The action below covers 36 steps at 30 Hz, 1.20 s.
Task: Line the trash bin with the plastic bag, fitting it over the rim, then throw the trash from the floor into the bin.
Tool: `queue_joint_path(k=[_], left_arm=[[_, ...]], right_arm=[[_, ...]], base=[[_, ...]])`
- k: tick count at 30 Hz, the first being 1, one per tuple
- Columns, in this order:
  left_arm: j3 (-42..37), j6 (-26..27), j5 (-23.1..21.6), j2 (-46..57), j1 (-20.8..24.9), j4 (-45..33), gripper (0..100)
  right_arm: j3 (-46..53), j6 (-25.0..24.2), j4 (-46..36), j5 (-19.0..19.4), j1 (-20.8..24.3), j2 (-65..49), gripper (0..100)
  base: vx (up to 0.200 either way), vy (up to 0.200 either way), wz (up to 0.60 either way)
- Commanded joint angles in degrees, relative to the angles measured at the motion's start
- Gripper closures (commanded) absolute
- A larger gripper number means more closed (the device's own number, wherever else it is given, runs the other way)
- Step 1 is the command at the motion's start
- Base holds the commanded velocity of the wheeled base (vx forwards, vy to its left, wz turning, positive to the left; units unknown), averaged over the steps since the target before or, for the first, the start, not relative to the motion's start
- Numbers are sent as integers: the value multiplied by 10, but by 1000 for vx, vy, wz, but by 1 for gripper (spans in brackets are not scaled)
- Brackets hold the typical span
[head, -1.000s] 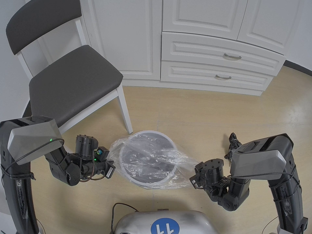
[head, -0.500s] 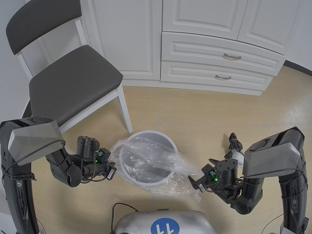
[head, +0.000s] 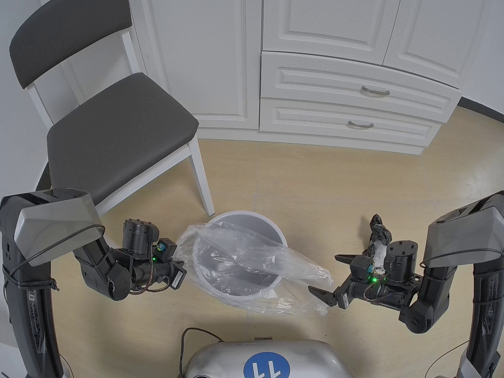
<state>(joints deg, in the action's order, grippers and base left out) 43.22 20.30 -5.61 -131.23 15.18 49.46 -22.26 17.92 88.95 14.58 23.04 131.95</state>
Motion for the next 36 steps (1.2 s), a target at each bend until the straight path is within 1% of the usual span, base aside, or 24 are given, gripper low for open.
queue_joint_path(k=[1,3,4,6,7,9,11,12,15,16,17,21,24,25,26,27,29,30,33,34,36], left_arm=[[11,1,1,-13,-12,-5,100],[17,1,1,-19,-18,-5,100],[18,1,1,-20,-19,-5,100],[23,1,1,-25,-25,-7,100],[24,1,1,-25,-25,-7,100],[25,1,1,-26,-26,-8,100],[25,1,1,-26,-26,-8,100],[25,1,1,-26,-27,-8,100],[25,1,1,-27,-27,-8,100],[25,1,1,-27,-27,-8,100],[25,1,1,-27,-27,-8,100],[22,1,1,-24,-26,-7,100],[16,1,0,-19,-22,-5,100],[16,1,0,-19,-22,-5,100],[6,2,0,-12,-12,1,100],[4,2,0,-9,-9,2,100],[-2,0,0,3,2,2,100],[-9,0,0,9,9,4,100],[-15,0,-1,13,10,12,100],[-16,-1,-1,12,11,25,100],[-17,-3,-2,9,11,44,100]], right_arm=[[8,-9,10,40,-34,-8,0],[17,-9,10,56,-38,-10,0],[17,-9,10,57,-38,-10,0],[31,-9,10,85,-41,-26,0],[33,-9,10,90,-42,-28,0],[40,-9,10,111,-54,-37,0],[44,-9,10,121,-59,-41,0],[53,-7,10,142,-70,-46,0],[56,-5,10,180,-82,-53,0],[56,-5,10,187,-85,-57,0],[57,-5,10,193,-87,-62,0],[56,-8,10,193,-85,-71,0],[47,-12,10,172,-72,-76,0],[47,-12,10,172,-72,-76,0],[37,-17,10,121,-41,-76,0],[34,-20,10,99,-31,-76,0],[15,-40,10,4,15,-71,0],[-3,-54,10,-83,56,-64,0],[-19,-59,10,-155,92,-53,0],[-32,-59,10,-211,130,-41,0],[-48,-60,10,-264,167,-26,0]], base=[[0,0,0],[0,0,0],[0,0,0],[0,0,0],[0,0,0],[0,0,0],[0,0,0],[0,0,0],[0,0,0],[0,0,0],[0,0,0],[0,0,0],[0,0,0],[0,0,0],[0,0,0],[0,0,0],[0,0,0],[0,0,0],[0,0,0],[0,0,0],[0,0,0]])
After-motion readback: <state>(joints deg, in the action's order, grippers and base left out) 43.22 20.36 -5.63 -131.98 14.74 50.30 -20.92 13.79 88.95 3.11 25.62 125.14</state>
